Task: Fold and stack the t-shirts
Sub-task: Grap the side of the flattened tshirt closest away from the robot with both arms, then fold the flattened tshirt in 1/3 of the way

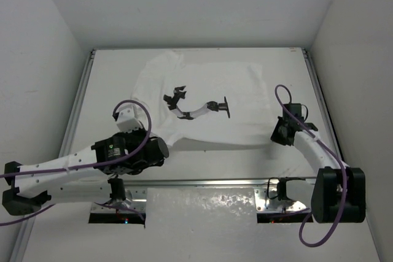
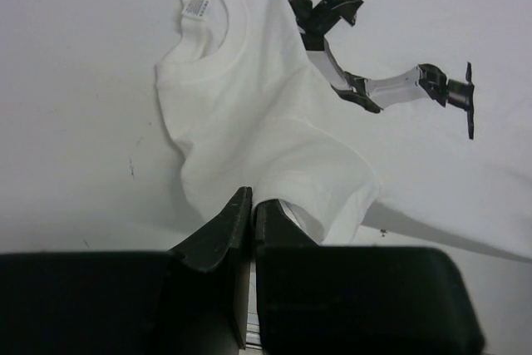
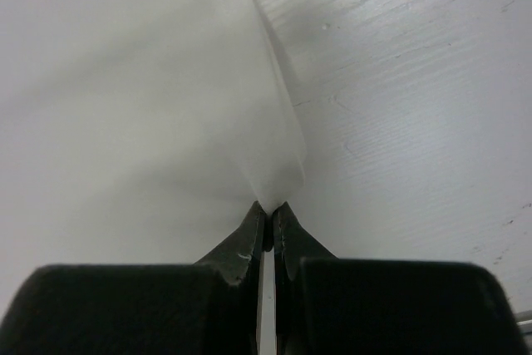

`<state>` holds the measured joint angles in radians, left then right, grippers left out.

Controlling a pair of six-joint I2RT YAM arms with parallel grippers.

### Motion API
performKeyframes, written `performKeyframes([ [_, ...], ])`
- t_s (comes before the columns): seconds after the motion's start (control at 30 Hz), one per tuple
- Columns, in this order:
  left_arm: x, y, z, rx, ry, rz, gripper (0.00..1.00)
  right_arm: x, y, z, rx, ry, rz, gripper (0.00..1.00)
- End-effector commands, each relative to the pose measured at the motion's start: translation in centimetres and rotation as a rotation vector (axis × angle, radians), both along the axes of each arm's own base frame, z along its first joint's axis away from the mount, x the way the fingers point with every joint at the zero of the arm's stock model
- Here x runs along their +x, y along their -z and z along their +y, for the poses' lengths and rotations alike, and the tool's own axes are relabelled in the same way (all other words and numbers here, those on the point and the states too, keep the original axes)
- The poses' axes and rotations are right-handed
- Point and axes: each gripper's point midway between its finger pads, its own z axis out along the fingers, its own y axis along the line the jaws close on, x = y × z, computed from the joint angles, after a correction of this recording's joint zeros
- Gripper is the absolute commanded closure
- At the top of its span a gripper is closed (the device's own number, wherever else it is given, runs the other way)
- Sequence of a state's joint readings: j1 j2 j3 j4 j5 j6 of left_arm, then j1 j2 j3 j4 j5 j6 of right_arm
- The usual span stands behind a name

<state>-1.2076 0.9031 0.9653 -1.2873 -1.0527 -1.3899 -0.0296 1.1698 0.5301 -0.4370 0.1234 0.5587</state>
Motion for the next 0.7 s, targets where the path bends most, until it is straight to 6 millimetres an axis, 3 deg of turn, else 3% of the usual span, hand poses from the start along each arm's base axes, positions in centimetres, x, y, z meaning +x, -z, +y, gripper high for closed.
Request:
performKeyframes([
  [0.0,1.0,-2.0,-1.3,0.062,0.078,-0.048,1.0,1.3,-1.8,0.2,0.006,-0.026,-0.066,0.96],
  [0.07,0.9,-1.5,-0.8,0.108,0.056,-0.028,1.0,2.3,-2.7,0.2,0.004,-0.031,-0.09,0.96],
  [0.13,1.3,-2.5,-0.3,0.081,-0.017,-0.063,0.98,2.9,-3.1,0.2,0.001,-0.04,-0.091,0.96],
  [0.3,2.5,-2.5,-1.4,0.141,-0.025,-0.083,0.92,5.3,-3.8,0.4,0.005,-0.074,-0.089,1.0],
  [0.33,2.9,-1.8,-1.3,0.164,-0.029,-0.068,0.92,5.7,-4.0,0.4,0.007,-0.078,-0.088,1.0],
  [0.37,3.5,-1.2,-2.3,0.16,-0.021,-0.064,0.99,6.5,-4.6,0.3,0.004,-0.077,-0.101,1.0],
  [0.43,4.3,0.7,-1.6,0.212,-0.04,0.002,1.0,7.3,-4.3,0.3,0.003,-0.085,-0.085,1.0],
  [0.5,5.5,2.3,-2.2,0.223,-0.024,0.052,1.0,8.3,-4.3,0.3,0.004,-0.089,-0.071,1.0],
  [0.53,6.5,2.7,-1.4,0.218,-0.052,0.073,1.0,8.7,-4.3,0.3,0.001,-0.094,-0.068,1.0],
  [0.57,7.3,3.3,-2.6,0.187,-0.001,0.092,1.0,9.5,-4.8,0.2,-0.002,-0.093,-0.08,1.0],
  [0.63,9.2,3.9,-1.7,0.144,-0.028,0.111,1.0,10.0,-4.1,0.2,-0.004,-0.099,-0.053,1.0],
  [0.67,10.3,3.9,-2.8,0.079,0.01,0.114,1.0,10.7,-4.5,0.1,-0.009,-0.1,-0.059,1.0],
])
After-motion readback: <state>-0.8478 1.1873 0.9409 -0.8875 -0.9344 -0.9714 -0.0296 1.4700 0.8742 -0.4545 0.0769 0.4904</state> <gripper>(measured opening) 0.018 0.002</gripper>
